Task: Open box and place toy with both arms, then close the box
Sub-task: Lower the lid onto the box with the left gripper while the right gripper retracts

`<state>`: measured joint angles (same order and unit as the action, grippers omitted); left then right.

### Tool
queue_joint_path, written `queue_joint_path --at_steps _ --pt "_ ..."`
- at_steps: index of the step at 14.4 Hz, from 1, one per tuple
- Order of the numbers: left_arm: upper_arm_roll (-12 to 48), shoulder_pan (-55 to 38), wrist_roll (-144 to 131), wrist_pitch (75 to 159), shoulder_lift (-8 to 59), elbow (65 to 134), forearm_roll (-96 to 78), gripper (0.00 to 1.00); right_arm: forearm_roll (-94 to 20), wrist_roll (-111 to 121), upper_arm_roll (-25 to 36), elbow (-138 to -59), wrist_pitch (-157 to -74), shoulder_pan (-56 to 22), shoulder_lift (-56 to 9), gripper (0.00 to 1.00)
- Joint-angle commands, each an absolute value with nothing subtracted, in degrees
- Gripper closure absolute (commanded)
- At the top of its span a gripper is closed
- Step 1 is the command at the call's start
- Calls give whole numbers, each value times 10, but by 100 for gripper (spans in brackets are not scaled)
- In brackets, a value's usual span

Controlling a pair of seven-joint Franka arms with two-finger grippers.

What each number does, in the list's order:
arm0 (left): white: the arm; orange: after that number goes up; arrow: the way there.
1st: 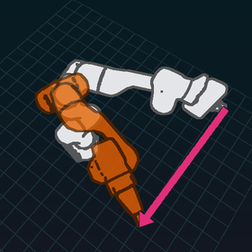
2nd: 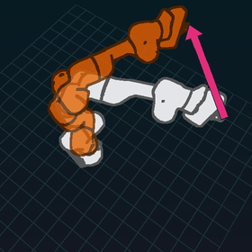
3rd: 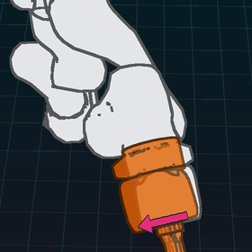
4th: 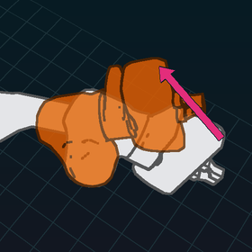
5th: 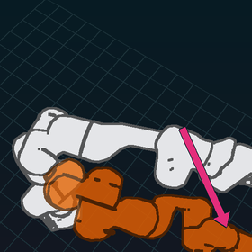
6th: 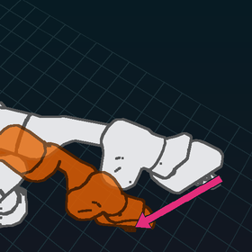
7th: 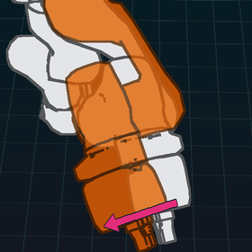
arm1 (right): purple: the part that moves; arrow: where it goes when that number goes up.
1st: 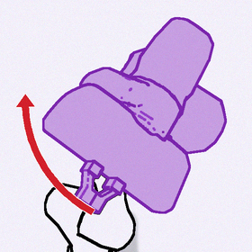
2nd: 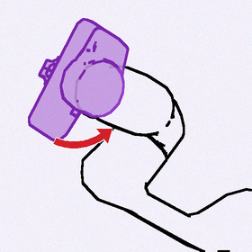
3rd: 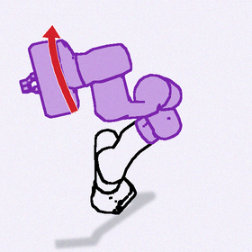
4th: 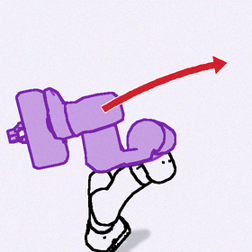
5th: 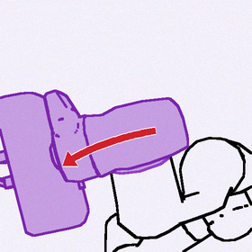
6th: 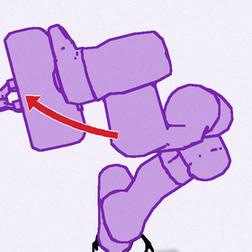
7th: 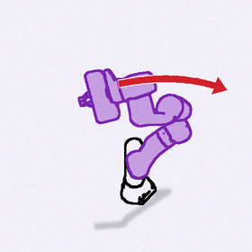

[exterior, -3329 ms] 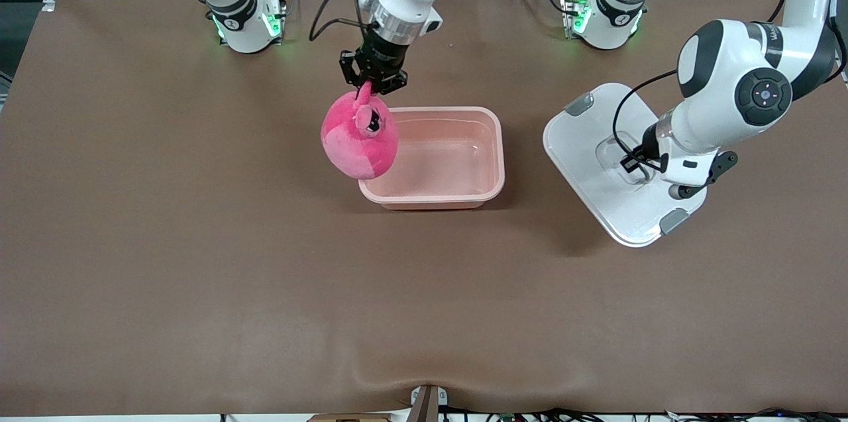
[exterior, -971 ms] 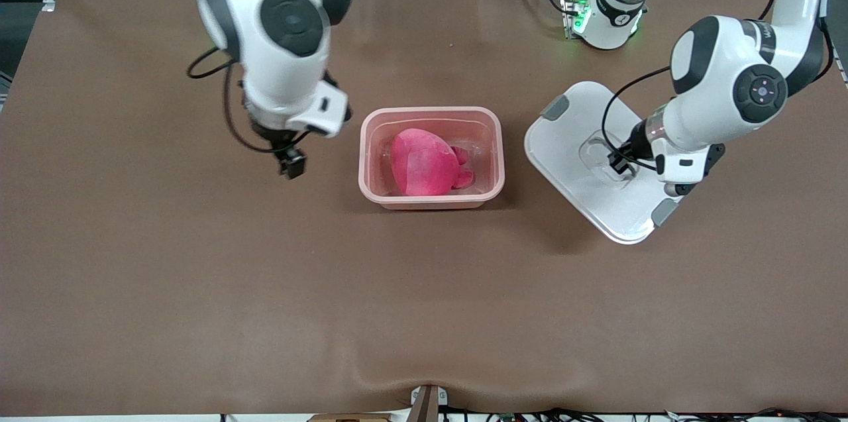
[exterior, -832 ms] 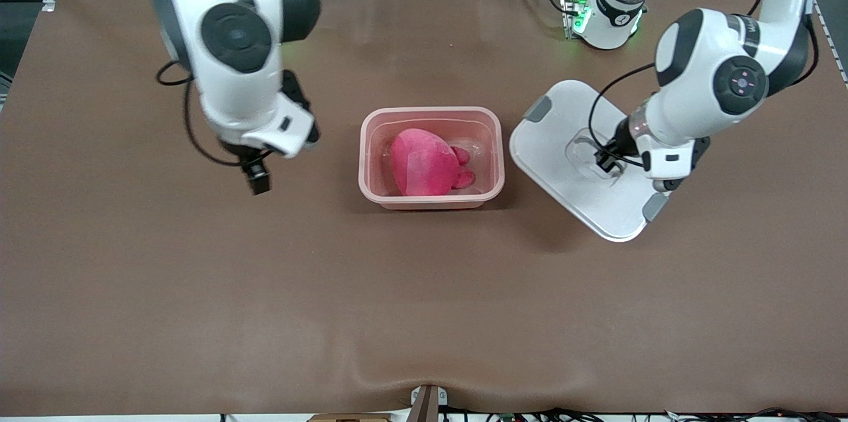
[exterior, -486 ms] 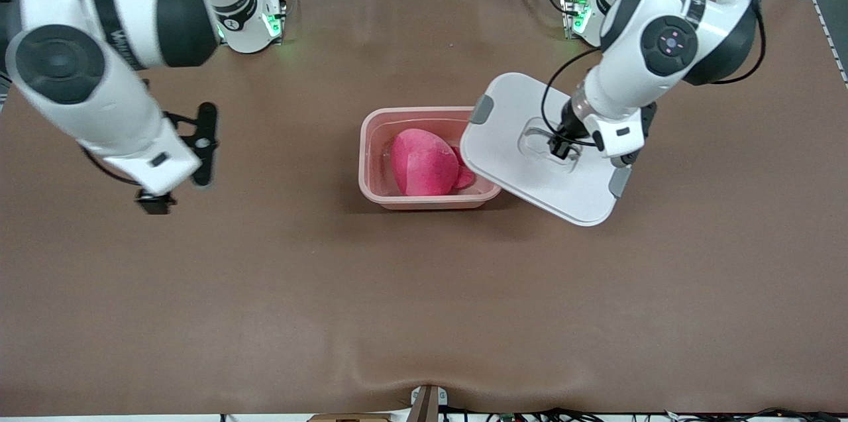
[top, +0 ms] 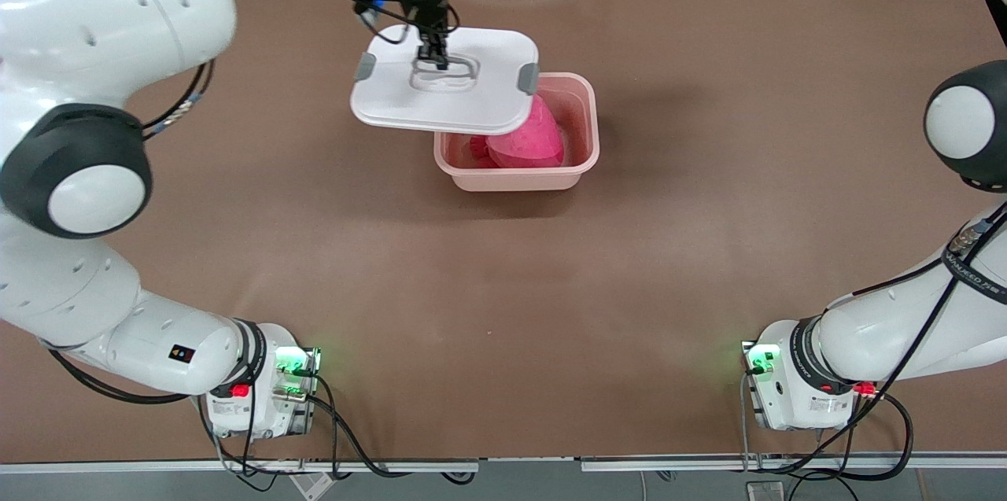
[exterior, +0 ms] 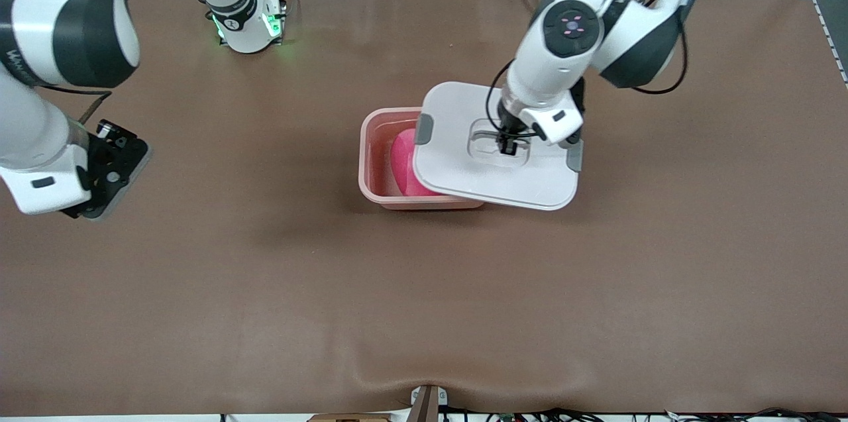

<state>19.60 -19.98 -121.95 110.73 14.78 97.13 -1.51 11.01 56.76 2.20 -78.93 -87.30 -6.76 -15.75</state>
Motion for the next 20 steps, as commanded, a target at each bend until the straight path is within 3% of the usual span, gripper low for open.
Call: queue_joint_path --at_steps 1,5,11,14,16,20 --pt "195 -228 -1291 1101 188 923 6 100 58 525 11 -868 -902 -8 -111 0" --pt "196 -250 -1353 1152 199 926 10 100 40 418 11 -928 -908 -4 -71 0" --pt "196 -306 -1464 1185 236 925 104 100 30 260 6 -946 -902 -11 -48 0" --pt "198 -308 -1466 1200 242 928 109 100 18 170 7 -939 -898 -19 -47 0" --pt "198 -315 -1458 1213 246 940 111 100 -26 145 11 -917 -851 -12 -49 0" --pt "198 -328 -1458 1234 260 941 111 100 -82 151 12 -896 -830 42 -44 0"
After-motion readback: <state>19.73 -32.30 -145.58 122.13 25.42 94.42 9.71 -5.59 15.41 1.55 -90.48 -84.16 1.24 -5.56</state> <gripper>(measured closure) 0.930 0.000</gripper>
